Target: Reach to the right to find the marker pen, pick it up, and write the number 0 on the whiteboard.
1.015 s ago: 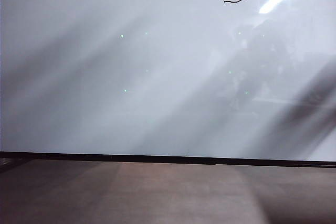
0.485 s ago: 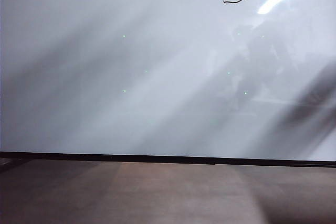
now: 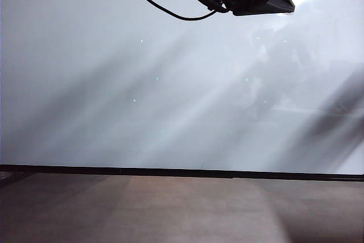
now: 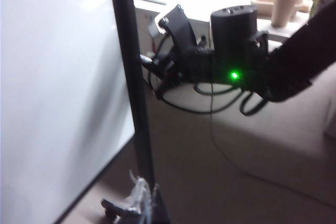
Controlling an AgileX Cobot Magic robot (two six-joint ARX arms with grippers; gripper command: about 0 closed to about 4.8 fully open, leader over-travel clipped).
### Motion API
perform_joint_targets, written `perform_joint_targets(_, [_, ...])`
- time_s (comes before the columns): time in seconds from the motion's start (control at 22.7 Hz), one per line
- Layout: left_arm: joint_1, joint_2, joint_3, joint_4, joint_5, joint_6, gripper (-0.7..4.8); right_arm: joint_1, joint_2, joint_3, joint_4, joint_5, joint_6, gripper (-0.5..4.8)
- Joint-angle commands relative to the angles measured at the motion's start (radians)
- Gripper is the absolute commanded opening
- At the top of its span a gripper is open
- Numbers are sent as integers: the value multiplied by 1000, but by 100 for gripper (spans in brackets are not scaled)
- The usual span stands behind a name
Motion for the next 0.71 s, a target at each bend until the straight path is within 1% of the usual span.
perform_joint_targets(0.04, [-5, -6, 3, -1, 10, -2, -6, 3, 13, 0, -32, 11, 0, -2])
perform_joint_targets(0.13, [-5, -7, 3, -2, 22, -2, -6, 4, 12, 3, -31, 11, 10, -2])
perform_joint_targets(0.18, [-5, -7, 3, -2, 36, -2, -6, 4, 7, 4, -63, 11, 16, -2])
perform_joint_targets(0.4, [-5, -8, 3, -6, 37, -2, -6, 3, -14, 4, -193, 11, 11, -2])
perform_joint_targets(0.49, [-5, -8, 3, -10, 55, -4, -6, 3, -41, 4, -204, 11, 5, -2])
perform_joint_targets(0.57, [-5, -8, 3, -10, 55, -7, -6, 3, -64, 4, -221, 12, 0, -2])
perform_joint_targets(0.62, [-5, -8, 3, -10, 55, -25, -6, 3, -70, 4, -238, 11, -21, -2])
perform_joint_targets(0.71, [-5, -8, 3, -10, 55, -25, -6, 3, -71, 4, -258, 12, -30, -2])
